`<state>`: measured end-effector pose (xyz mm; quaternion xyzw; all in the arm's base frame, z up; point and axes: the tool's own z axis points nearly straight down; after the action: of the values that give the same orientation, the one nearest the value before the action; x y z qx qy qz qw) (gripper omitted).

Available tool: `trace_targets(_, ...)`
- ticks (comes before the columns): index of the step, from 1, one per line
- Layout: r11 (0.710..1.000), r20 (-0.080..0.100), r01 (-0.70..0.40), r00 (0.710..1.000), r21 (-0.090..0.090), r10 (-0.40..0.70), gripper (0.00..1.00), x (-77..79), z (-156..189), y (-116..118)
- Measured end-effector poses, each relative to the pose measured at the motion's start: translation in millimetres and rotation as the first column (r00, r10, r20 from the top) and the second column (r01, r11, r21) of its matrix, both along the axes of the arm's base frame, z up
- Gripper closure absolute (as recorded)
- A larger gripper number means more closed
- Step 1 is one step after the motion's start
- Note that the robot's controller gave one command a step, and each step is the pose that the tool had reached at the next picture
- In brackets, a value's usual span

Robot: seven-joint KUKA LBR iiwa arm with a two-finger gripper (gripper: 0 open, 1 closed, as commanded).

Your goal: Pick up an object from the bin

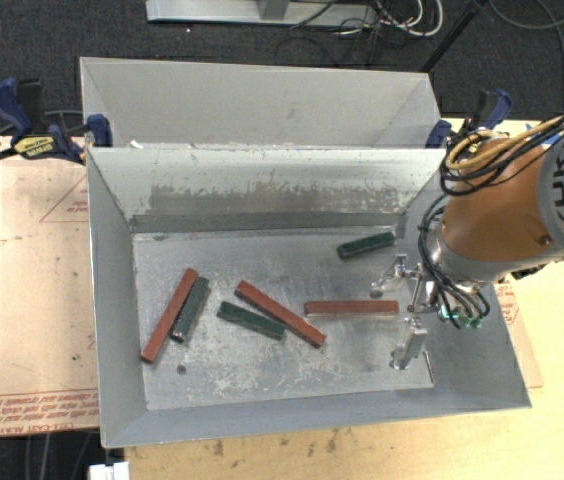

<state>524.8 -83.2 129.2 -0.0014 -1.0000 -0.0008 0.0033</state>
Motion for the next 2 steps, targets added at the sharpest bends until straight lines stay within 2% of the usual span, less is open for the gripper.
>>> trace_targets(1, 1.0, 0.007, -0.002, 1.0, -0.001, 0.002, 0.0, 2.0, 4, 0)
trace_targets(2, 1.0, 0.03, 0.016, 0.999, -0.002, -0.016, 1.0, 42.9, -53, 20)
